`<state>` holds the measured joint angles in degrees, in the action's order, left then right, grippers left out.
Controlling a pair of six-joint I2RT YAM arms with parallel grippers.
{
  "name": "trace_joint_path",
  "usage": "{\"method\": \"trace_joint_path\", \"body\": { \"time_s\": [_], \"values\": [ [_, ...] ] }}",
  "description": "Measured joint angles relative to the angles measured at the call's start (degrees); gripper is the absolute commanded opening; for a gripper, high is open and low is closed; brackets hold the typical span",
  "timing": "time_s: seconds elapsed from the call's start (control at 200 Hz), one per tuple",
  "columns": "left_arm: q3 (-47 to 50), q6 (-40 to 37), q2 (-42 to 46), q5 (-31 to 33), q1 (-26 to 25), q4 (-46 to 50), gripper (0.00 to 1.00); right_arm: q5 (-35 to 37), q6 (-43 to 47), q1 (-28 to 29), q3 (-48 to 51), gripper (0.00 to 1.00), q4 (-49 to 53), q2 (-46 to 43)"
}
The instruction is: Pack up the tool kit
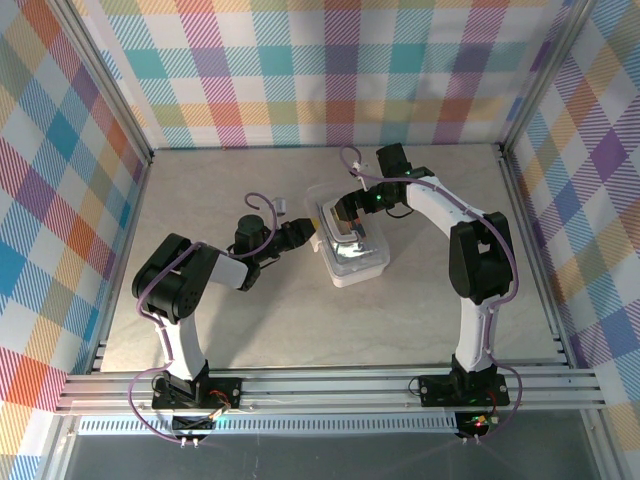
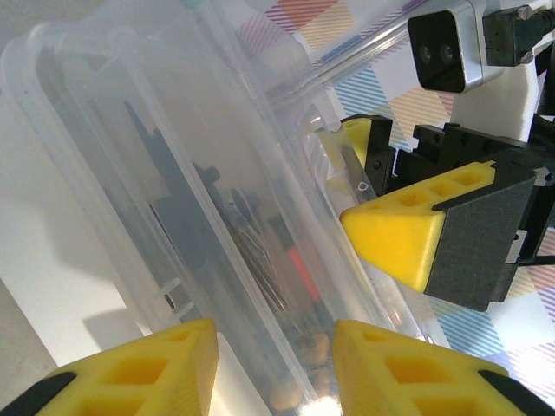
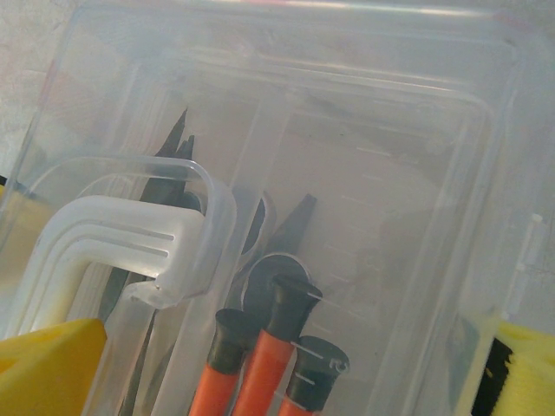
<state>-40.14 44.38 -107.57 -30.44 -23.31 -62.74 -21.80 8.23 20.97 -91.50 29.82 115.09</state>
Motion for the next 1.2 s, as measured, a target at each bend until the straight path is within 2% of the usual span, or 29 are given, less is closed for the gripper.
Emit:
{"method": "trace_joint_path", "body": {
  "time_s": [0.655, 1.2],
  "values": [
    [2.5, 0.0, 0.0, 5.7, -1.8, -2.4, 0.40, 0.0, 0.0, 0.0, -0.1, 0.99, 0.1, 0.1],
    [4.3, 1.3, -2.2, 7.9, -2.9, -5.6, 0.41, 0.0, 0.0, 0.0, -0.1, 0.99, 0.1, 0.1]
  ]
}}
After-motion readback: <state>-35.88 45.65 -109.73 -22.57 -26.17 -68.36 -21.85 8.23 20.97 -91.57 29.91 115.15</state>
